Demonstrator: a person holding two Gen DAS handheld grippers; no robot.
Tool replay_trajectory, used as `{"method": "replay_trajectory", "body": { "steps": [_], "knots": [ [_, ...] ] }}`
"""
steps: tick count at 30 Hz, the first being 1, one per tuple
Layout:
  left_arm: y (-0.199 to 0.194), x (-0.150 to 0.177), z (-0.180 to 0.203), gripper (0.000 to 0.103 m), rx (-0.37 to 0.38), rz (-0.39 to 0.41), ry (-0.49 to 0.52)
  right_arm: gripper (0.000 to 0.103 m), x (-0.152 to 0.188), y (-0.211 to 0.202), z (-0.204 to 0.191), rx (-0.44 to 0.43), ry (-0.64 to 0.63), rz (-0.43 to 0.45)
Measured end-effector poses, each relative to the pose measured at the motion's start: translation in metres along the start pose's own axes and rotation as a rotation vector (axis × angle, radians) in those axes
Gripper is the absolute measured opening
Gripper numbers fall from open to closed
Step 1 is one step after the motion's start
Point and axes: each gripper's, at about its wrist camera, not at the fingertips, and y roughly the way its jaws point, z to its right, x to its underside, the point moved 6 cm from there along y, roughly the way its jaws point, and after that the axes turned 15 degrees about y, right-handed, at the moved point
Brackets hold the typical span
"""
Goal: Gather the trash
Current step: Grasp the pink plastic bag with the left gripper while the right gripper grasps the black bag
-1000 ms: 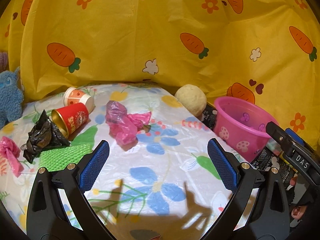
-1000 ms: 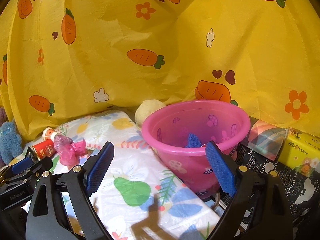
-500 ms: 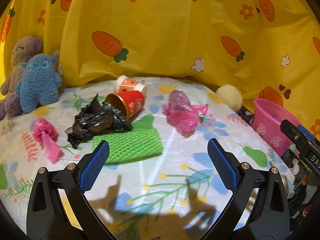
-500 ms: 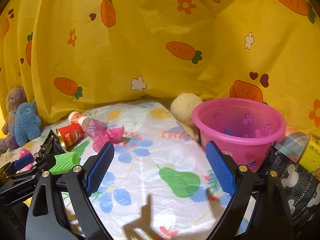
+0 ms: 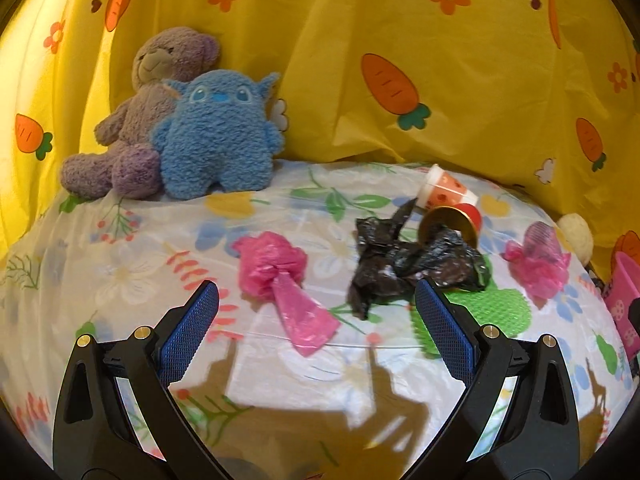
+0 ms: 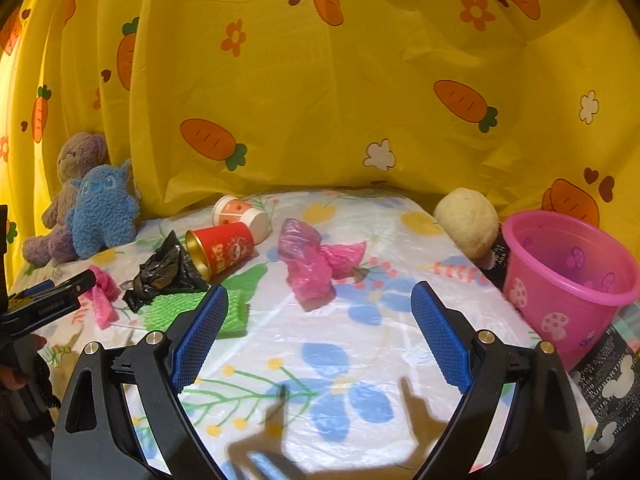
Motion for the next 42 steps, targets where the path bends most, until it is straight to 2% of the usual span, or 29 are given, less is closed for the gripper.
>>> {"method": "replay_trajectory", "body": {
  "steps": [4, 10, 14, 16, 18, 21, 29, 35, 38, 42],
  "knots": [
    [0.015, -0.002, -0.021, 0.097, -0.036, -0.039, -0.009, 0.089, 0.004, 0.015, -0.031, -0.042, -0.042, -0.035],
    [0.045, -0.003, -0.031, 0.097, -0.025, -0.084, -0.017, 0.089, 0.009, 0.044, -0.069, -0.083, -0.083, -0.105],
    [0.057, -0.002, -0.031, 0.092, 0.038, -0.098, -0.055, 0.089, 0.014, 0.062, -0.093, -0.096, -0.123, -0.141],
    [0.063, 0.000, -0.029, 0.087, 0.069, -0.111, -0.062, 0.089, 0.018, 0.073, -0.104, -0.099, -0.144, -0.158],
    [0.070, 0.003, -0.026, 0.074, 0.090, -0.130, -0.059, 0.089, 0.021, 0.085, -0.112, -0.103, -0.150, -0.184],
    [0.077, 0.008, -0.024, 0.061, 0.116, -0.158, -0.062, 0.089, 0.024, 0.100, -0.121, -0.108, -0.151, -0.207],
    [0.076, 0.010, -0.030, 0.039, 0.164, -0.145, -0.124, 0.087, 0.032, 0.126, -0.130, -0.106, -0.140, -0.262],
    [0.072, 0.011, -0.029, 0.035, 0.179, -0.133, -0.135, 0.073, 0.040, 0.138, -0.134, -0.111, -0.150, -0.307],
    [0.070, 0.010, -0.029, 0.035, 0.175, -0.127, -0.133, 0.057, 0.046, 0.144, -0.135, -0.112, -0.156, -0.335],
    [0.069, 0.010, -0.029, 0.035, 0.174, -0.125, -0.131, 0.027, 0.053, 0.145, -0.136, -0.122, -0.175, -0.359]
  ]
}}
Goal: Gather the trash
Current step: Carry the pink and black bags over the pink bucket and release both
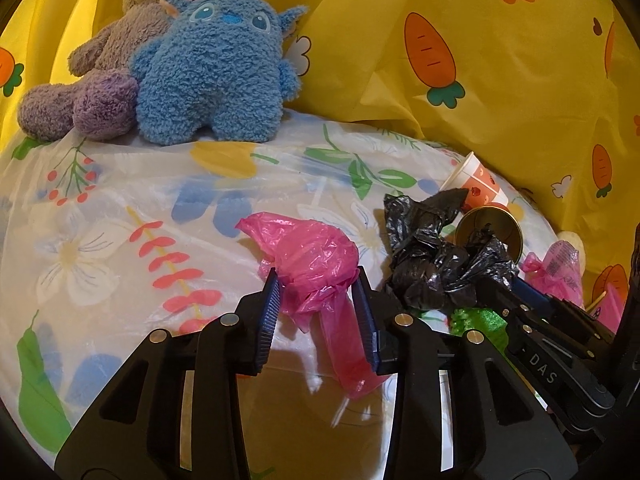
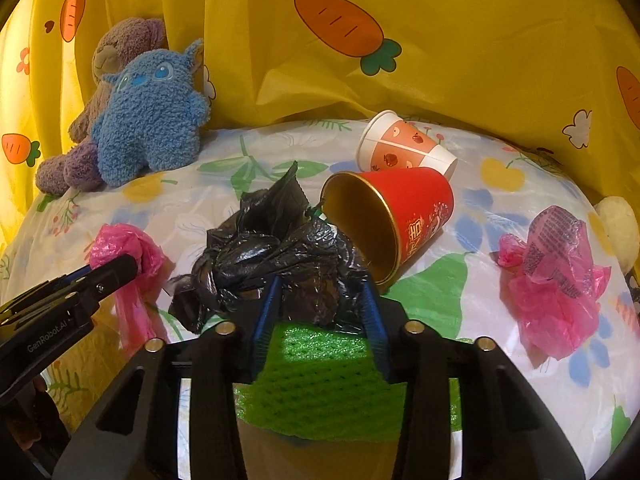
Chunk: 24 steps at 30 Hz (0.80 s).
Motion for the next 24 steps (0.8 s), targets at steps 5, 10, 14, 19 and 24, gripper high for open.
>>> {"method": "replay_trajectory", "body": {
  "steps": [5, 10, 14, 19, 24],
  "knots": [
    [0.000, 0.000, 0.000, 0.035, 0.001, 0.000, -0.002, 0.007, 0.000, -0.010, -0.002, -0.028, -0.012, 0.026],
    [-0.001, -0.001, -0.001, 0.035, 0.002, 0.004, -0.009, 0.004, -0.005, -0.033, -0.004, -0.060, -0.015, 0.090],
    [-0.003, -0.002, 0.000, 0.035, 0.002, 0.013, -0.008, 0.003, -0.013, -0.056, -0.005, -0.085, -0.015, 0.147],
    [-0.006, -0.003, 0.001, 0.034, -0.001, 0.032, 0.000, 0.003, -0.021, -0.089, -0.002, -0.105, -0.022, 0.223],
    [-0.010, -0.004, 0.002, 0.034, -0.007, 0.051, 0.012, 0.003, -0.026, -0.125, 0.015, -0.097, -0.018, 0.297]
  ]
}}
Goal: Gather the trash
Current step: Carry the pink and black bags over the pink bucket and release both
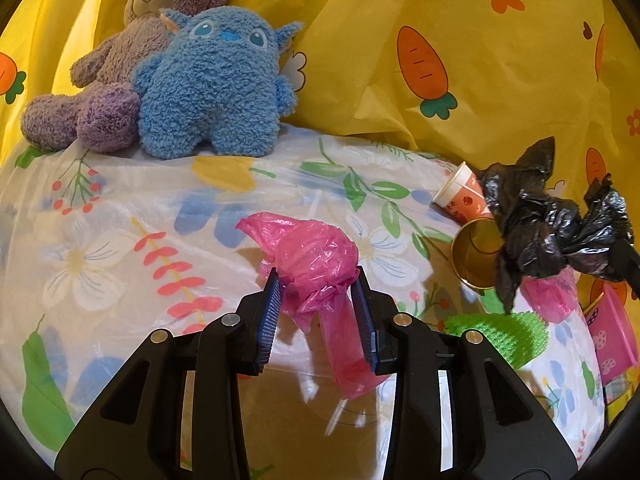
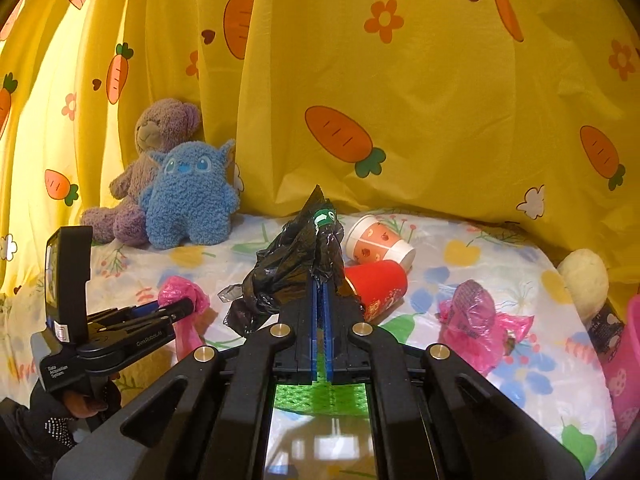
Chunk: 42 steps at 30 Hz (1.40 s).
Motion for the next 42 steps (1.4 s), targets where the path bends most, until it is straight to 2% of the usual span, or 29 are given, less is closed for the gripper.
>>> {"method": "replay_trajectory", "body": {
  "steps": [11, 21, 28, 42],
  "knots": [
    [-0.025, -0.004, 0.034, 0.034, 0.020, 0.047, 0.065, 0.003, -0.020, -0.065, 0.060, 0.079, 0.056, 0.127],
    [-0.062, -0.014, 0.110, 0.034, 0.113, 0.109, 0.168, 0.003, -0.017, -0.109, 0.126, 0.165, 0.138, 0.185],
    [-0.086, -0.023, 0.190, 0.034, 0.191, 0.152, 0.291, 0.003, -0.020, -0.149, 0.178, 0.232, 0.216, 0.247],
    [-0.100, -0.033, 0.403, 0.034, 0.489, 0.203, 0.520, 0.003, -0.016, -0.216, 0.313, 0.454, 0.390, 0.337]
  ]
}}
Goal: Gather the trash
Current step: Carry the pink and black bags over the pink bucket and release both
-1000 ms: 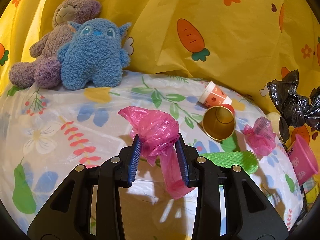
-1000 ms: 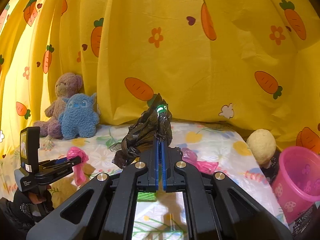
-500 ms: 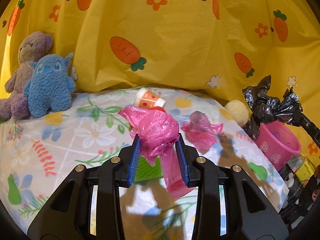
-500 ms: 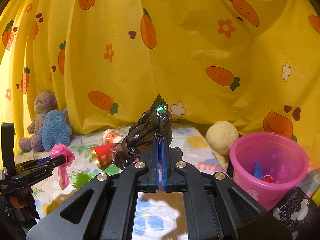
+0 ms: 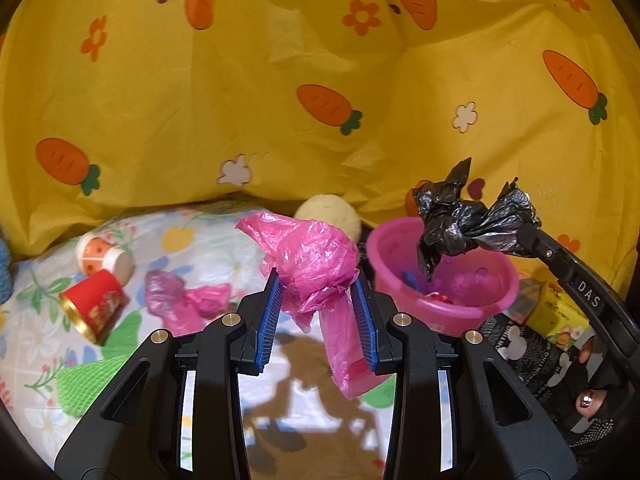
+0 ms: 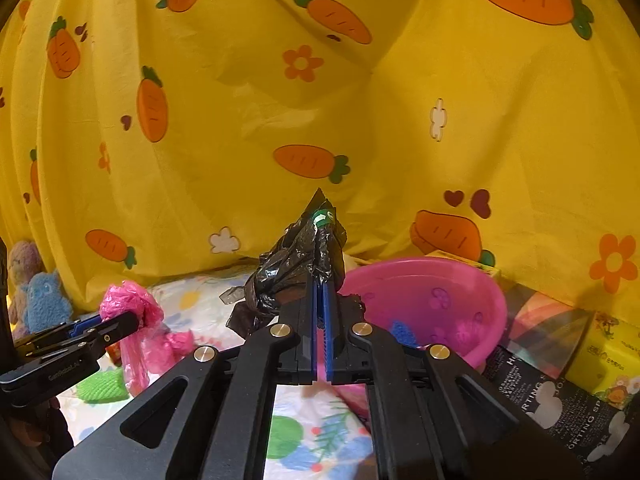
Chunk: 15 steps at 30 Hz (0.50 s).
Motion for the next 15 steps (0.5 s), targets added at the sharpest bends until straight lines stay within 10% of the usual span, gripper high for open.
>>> {"method": "replay_trajectory", "body": {
  "steps": [15],
  "knots": [
    [0.090, -0.057, 0.085, 0.034, 0.212, 0.019, 0.045, 0.003, -0.008, 0.036, 0.068, 0.133, 0.067, -0.036]
  ]
}}
